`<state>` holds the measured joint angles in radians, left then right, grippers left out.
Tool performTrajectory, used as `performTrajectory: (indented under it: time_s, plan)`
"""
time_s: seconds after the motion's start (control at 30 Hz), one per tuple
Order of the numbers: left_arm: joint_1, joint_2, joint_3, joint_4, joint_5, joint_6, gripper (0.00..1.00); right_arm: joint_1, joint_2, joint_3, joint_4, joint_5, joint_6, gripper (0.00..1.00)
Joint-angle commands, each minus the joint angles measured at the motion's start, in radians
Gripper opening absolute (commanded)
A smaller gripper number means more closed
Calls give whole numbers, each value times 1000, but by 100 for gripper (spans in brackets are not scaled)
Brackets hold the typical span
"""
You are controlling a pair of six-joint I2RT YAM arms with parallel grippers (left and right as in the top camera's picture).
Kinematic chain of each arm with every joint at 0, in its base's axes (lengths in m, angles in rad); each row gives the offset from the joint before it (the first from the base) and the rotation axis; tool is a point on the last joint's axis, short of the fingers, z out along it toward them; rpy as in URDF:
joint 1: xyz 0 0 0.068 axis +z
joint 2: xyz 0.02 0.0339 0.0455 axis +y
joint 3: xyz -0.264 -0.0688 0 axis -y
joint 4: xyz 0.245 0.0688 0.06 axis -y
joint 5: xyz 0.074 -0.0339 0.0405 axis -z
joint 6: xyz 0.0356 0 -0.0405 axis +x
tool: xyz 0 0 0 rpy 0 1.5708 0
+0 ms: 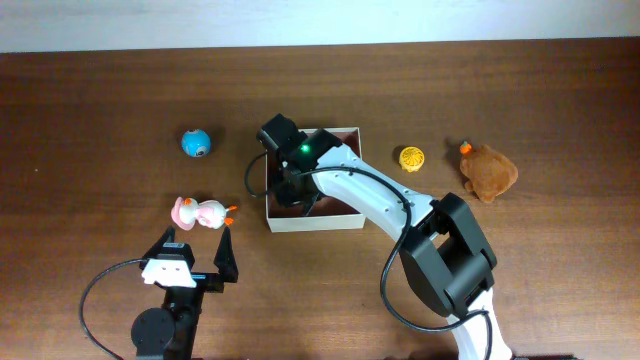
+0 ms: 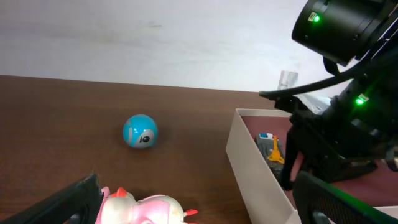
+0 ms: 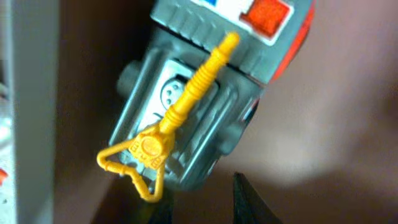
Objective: Pack container
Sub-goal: 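Lower the fire truck into the box and open the right gripper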
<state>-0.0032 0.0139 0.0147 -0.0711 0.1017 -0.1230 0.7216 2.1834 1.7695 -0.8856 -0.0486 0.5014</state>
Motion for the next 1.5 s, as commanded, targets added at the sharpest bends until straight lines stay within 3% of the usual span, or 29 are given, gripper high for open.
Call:
performTrajectory:
  time_s: [0.0, 0.4, 0.7, 1.07, 1.47]
  plan:
    - [7, -8, -6, -1, 7, 13, 100, -4, -15, -12, 27, 46, 4, 27]
    - [7, -8, -5, -1, 7, 13, 100, -4, -15, -12, 45, 143, -53, 27]
    - [7, -8, -6, -1, 7, 12, 100, -4, -16, -11, -82, 114, -57, 27]
    - [7, -8, -6, -1, 7, 13, 100, -34, -15, -12, 63, 355, -60, 27]
    - [7, -8, -6, -1, 7, 12, 100, -69, 5, -12, 128, 361, -61, 27]
